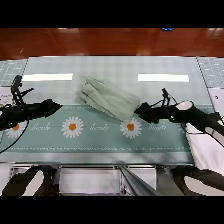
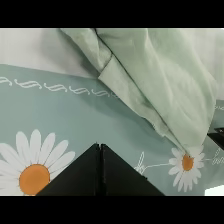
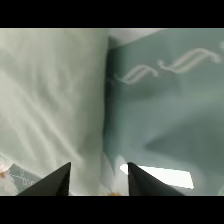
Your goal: Fold the shirts.
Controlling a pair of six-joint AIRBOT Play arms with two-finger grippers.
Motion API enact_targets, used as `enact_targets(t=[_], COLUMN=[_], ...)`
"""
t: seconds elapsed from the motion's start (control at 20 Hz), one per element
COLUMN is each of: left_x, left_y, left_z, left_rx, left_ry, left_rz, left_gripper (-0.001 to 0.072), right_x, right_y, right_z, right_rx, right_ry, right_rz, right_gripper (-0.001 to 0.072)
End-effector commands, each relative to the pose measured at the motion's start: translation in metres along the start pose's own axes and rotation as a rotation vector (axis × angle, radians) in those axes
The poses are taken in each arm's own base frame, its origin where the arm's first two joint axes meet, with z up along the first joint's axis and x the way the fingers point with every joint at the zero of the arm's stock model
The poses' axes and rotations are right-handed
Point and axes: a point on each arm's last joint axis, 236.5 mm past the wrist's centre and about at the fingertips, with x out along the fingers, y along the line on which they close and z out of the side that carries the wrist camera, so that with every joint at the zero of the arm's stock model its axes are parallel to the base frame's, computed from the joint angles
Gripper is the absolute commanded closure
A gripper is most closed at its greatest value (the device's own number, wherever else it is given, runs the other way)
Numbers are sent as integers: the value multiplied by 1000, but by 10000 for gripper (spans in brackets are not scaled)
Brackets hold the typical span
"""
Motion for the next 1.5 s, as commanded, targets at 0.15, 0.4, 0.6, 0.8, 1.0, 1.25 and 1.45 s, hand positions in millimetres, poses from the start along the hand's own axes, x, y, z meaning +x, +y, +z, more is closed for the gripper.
enact_targets(t=[0.15, 0.4, 0.6, 0.8, 1.0, 1.25, 1.45], left_x=[4, 4, 4, 4, 4, 4, 4], left_y=[4, 4, 4, 4, 2, 2, 2], left_z=[-1, -1, -1, -2, -6, -7, -7], left_rx=[-8, -9, -12, -12, -12, -12, -12], left_ry=[0, 0, 1, 3, 22, 25, 25], left_rz=[7, 7, 6, 6, 0, -2, -2], left_gripper=[691, 691, 691, 691, 691, 691, 691], right_x=[50, 22, -38, -123, -194, -289, -368], right_y=[35, 116, 190, 243, 244, 200, 145], right_z=[12, 42, 81, 110, 124, 147, 152], right_rx=[-41, -310, -552, -677, -674, -564, -426], right_ry=[128, 127, 44, -79, -141, -276, -380], right_rz=[76, 160, 62, 16, -14, -83, -166], right_gripper=[389, 688, 688, 688, 688, 688, 688])
